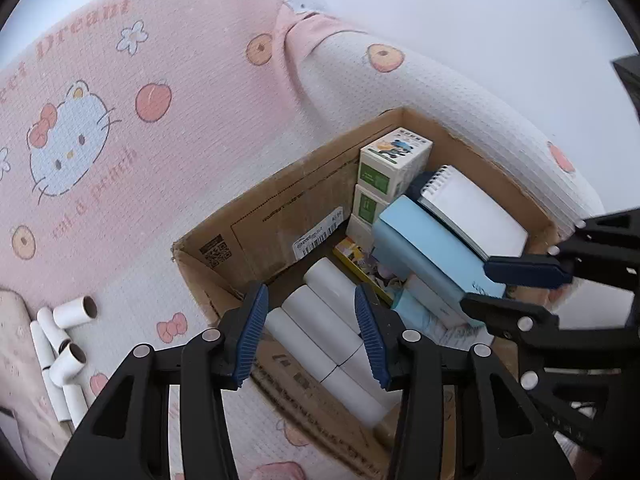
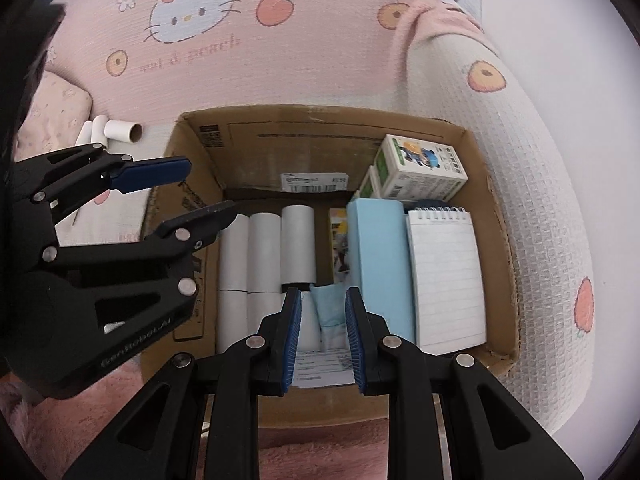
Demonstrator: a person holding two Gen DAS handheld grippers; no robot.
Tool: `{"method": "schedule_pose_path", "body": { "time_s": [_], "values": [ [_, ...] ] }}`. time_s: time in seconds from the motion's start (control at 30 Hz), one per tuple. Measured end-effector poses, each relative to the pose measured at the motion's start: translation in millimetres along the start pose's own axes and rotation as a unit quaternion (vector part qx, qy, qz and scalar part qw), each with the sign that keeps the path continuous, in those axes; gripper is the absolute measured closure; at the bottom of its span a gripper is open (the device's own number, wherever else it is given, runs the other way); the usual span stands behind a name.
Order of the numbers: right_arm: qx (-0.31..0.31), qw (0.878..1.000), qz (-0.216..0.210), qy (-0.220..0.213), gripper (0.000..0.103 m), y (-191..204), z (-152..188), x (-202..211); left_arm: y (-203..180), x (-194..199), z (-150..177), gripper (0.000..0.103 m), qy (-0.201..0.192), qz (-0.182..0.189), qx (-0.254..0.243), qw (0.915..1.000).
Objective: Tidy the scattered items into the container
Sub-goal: 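Withdraw both open tools from the box back toward the tube pile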
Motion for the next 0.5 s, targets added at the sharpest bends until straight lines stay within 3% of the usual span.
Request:
{"method": "schedule_pose_path", "body": {
  "time_s": [0.23, 0.37, 0.5],
  "values": [
    [-0.017, 1.000, -0.006, -0.011, 0.084, 22, 2, 0, 24, 23, 13, 0.053, -0.032, 0.019, -0.006, 0.9993],
    [-0.020, 1.000, -0.016, -0.012, 0.084, 39, -1, -3, 51, 35, 29, 0.053, -0.045, 0.049, 0.030, 0.9973],
    [-0.012, 1.000, 0.016, -0.022, 0.084, 49, -6, -1, 72, 46, 42, 0.053, -0.057, 0.074, 0.048, 0.9945]
  ]
}}
Point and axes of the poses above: each gripper's, at about its wrist camera, not at the fingertips, and x roughly against the way its jaws point, y to its left, z to its underside, the point moved 1 cm from there along -x, roughly the way its jaws point, and after that the axes turned 9 degrees about -x, right-handed, at the moved point
